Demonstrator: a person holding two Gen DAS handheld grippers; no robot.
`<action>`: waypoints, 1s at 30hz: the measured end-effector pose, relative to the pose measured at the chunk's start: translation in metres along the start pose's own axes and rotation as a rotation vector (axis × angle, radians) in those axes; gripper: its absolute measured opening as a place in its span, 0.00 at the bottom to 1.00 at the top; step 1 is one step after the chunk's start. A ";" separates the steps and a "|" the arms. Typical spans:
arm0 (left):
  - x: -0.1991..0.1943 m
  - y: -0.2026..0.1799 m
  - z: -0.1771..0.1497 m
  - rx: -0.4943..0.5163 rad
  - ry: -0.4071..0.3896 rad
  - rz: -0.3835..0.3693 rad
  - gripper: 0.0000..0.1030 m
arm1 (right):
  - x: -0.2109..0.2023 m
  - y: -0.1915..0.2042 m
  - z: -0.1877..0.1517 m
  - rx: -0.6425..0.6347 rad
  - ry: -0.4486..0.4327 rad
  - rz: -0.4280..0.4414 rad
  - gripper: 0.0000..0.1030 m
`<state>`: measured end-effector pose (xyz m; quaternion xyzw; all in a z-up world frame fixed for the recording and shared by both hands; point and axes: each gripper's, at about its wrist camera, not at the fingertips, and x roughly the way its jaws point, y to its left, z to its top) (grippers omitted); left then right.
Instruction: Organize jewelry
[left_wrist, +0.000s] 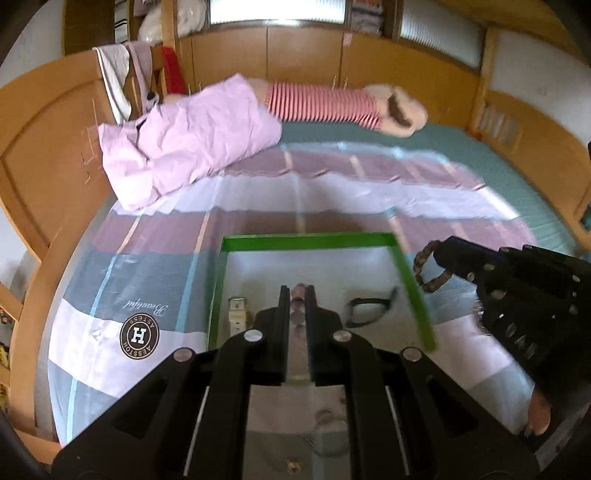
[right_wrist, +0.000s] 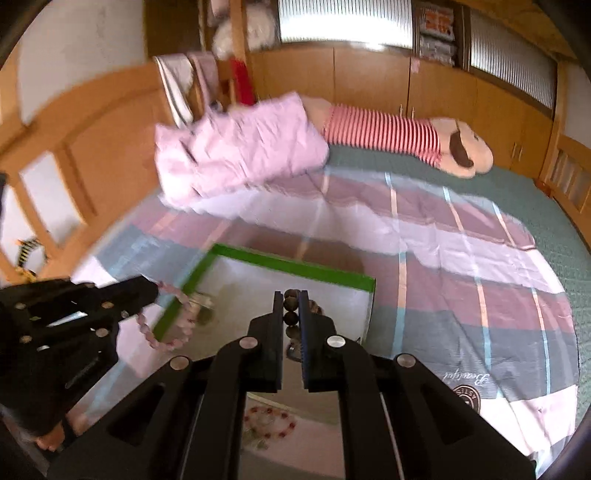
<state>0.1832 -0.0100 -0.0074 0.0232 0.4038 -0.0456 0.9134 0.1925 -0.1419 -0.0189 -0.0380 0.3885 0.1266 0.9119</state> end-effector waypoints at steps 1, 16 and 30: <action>0.015 0.000 -0.002 0.006 0.016 0.016 0.08 | 0.019 0.001 -0.006 0.010 0.039 -0.006 0.08; 0.028 0.014 -0.043 -0.025 0.025 0.014 0.51 | 0.004 -0.020 -0.049 0.153 0.060 0.018 0.47; 0.029 0.007 -0.140 -0.084 0.195 -0.066 0.33 | 0.054 -0.003 -0.141 0.167 0.317 -0.035 0.35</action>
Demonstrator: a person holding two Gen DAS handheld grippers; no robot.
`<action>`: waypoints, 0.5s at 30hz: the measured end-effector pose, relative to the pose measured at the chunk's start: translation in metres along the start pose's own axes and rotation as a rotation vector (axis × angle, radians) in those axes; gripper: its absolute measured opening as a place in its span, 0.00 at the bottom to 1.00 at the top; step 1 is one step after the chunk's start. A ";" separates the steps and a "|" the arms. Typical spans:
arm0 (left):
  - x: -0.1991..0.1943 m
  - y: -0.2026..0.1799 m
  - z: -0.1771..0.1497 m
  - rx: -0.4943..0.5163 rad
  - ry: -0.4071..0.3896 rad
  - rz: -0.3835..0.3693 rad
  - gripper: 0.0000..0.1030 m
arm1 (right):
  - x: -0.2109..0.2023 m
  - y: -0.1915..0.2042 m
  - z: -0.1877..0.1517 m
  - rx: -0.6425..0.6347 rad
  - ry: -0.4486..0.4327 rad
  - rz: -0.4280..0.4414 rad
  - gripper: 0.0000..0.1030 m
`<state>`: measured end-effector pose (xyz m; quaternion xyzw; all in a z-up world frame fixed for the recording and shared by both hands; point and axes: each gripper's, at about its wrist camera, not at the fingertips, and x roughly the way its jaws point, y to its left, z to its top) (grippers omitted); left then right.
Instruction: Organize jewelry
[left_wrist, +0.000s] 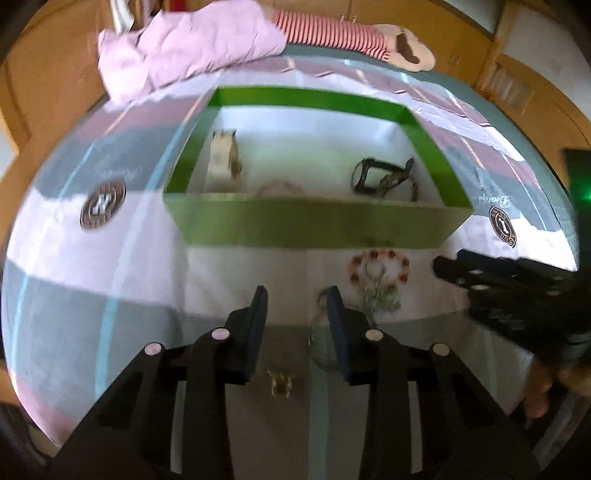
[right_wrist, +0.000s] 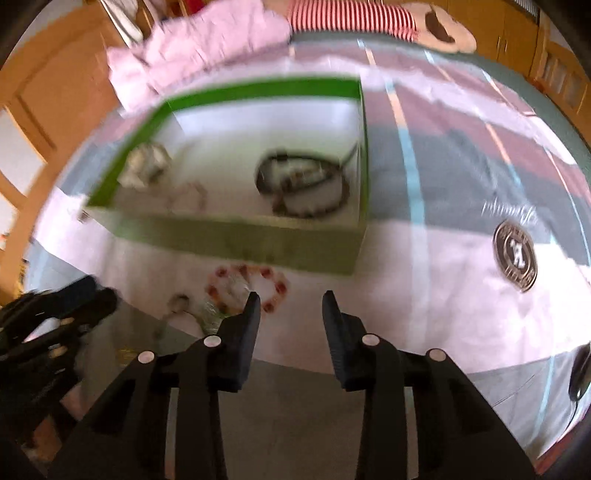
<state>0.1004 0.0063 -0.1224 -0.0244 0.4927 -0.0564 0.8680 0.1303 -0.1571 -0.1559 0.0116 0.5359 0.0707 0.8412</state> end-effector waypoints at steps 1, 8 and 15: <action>0.000 0.001 -0.003 -0.001 0.002 0.002 0.33 | 0.009 0.001 0.001 0.012 0.011 -0.011 0.35; -0.009 0.001 -0.017 0.024 0.006 0.030 0.41 | 0.032 0.007 0.007 0.015 0.019 -0.066 0.33; -0.008 -0.009 -0.024 0.060 0.016 0.020 0.42 | 0.015 -0.005 -0.018 -0.082 0.065 -0.088 0.10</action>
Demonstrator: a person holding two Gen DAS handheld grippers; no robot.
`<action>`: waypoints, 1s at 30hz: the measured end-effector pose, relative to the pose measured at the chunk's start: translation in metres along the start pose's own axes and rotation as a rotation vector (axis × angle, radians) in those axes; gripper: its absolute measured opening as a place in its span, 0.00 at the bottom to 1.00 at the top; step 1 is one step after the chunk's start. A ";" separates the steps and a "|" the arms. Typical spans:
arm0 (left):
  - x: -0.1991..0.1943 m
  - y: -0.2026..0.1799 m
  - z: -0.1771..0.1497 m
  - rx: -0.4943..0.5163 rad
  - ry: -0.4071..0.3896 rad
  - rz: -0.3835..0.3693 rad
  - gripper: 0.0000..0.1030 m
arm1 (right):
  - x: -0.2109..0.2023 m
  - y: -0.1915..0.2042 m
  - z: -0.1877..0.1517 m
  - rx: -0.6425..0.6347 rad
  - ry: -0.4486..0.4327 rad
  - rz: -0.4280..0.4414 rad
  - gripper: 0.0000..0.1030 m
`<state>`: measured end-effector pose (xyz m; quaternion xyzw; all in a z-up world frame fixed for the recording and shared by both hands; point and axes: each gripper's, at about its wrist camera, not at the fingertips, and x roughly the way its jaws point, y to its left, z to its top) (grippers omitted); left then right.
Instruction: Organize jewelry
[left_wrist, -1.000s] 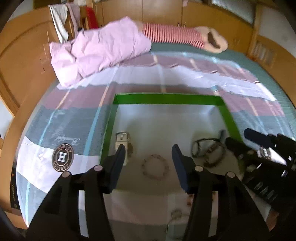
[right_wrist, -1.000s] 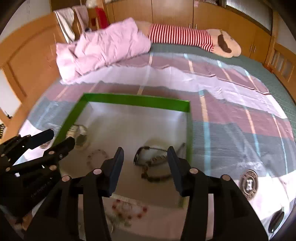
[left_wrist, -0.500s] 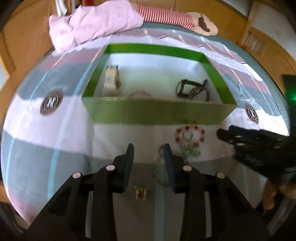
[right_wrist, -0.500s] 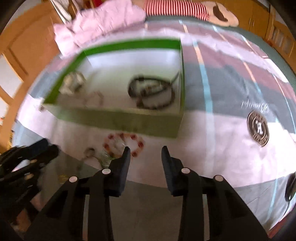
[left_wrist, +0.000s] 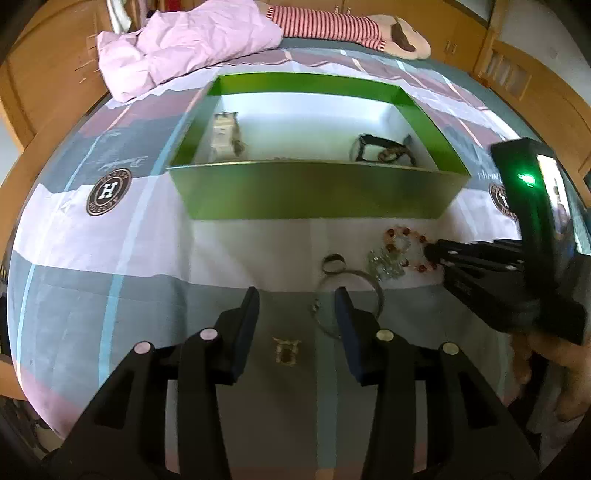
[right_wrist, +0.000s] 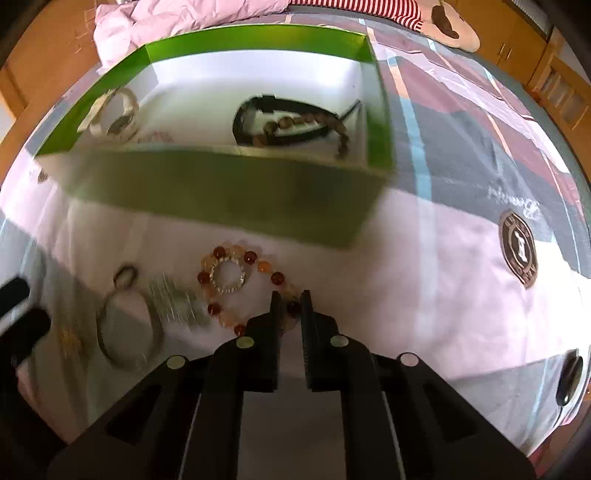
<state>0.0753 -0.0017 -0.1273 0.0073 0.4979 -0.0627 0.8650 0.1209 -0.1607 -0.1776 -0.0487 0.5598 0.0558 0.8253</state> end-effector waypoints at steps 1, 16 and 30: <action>0.001 -0.003 0.000 0.007 0.002 -0.004 0.42 | -0.003 -0.006 -0.007 -0.003 0.004 0.005 0.10; 0.044 -0.077 0.011 0.172 0.039 -0.006 0.49 | -0.025 -0.082 -0.023 0.122 -0.126 0.165 0.22; 0.061 -0.072 0.021 0.132 0.063 -0.022 0.06 | -0.012 -0.060 -0.033 0.014 -0.083 0.101 0.23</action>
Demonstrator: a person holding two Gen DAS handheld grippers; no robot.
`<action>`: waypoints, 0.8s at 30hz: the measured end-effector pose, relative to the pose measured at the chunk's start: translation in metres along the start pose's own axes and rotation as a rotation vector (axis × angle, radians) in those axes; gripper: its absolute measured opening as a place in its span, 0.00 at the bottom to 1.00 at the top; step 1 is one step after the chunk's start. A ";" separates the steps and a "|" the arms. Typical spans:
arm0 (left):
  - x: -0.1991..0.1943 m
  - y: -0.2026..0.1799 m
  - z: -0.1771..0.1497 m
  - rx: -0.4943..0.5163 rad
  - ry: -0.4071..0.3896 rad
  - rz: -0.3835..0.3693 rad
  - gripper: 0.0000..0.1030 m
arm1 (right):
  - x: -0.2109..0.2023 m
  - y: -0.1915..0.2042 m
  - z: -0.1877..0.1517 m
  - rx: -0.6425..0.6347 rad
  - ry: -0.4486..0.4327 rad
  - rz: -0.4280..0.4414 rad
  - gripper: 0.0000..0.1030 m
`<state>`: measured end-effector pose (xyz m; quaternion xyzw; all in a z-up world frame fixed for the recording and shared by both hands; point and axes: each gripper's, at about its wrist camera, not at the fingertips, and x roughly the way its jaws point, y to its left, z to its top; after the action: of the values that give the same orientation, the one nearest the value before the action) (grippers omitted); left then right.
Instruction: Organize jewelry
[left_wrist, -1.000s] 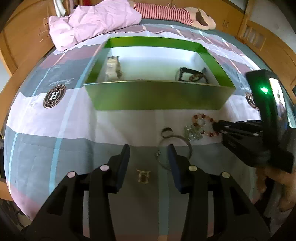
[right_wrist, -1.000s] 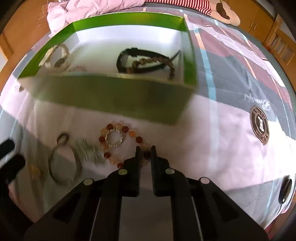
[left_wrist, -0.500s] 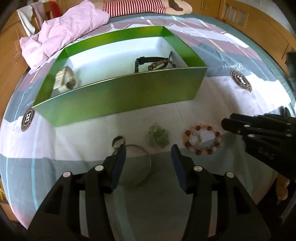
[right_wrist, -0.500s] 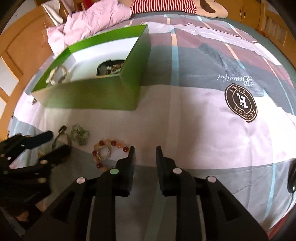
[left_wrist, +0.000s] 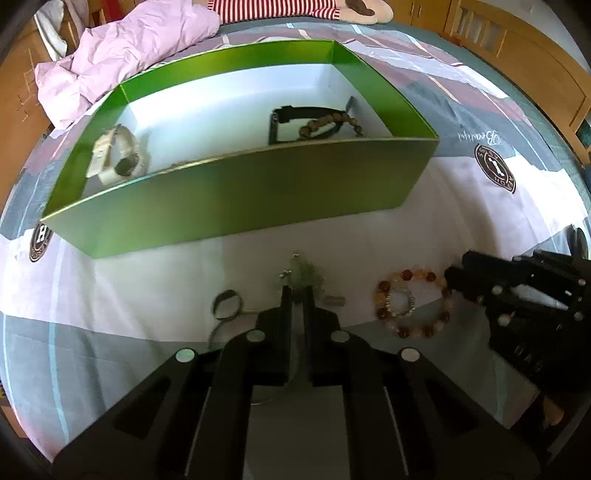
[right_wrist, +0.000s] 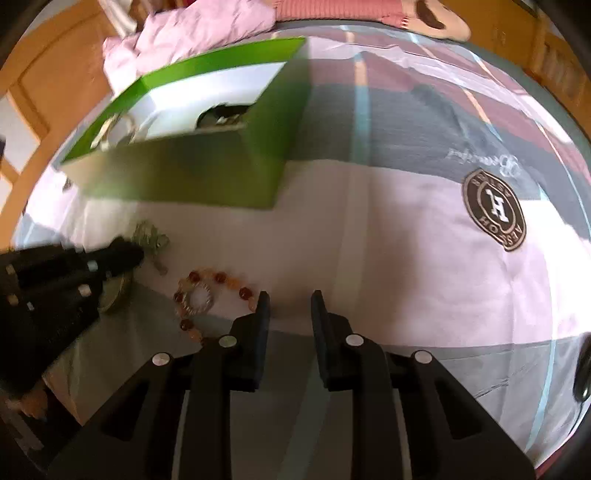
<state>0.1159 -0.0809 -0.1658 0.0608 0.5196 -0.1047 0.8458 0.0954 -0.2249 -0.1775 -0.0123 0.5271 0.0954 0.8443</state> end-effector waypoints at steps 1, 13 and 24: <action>-0.002 0.003 0.000 -0.005 -0.003 0.003 0.06 | 0.001 0.003 -0.001 -0.015 -0.002 -0.015 0.24; -0.044 0.073 -0.016 -0.094 -0.065 0.056 0.06 | -0.023 0.020 -0.003 -0.036 -0.089 0.116 0.00; -0.063 0.126 -0.028 -0.223 -0.076 0.046 0.20 | -0.027 0.007 0.000 0.017 -0.114 0.065 0.01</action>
<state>0.0945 0.0549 -0.1230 -0.0258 0.4941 -0.0290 0.8685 0.0823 -0.2221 -0.1527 0.0175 0.4792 0.1188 0.8695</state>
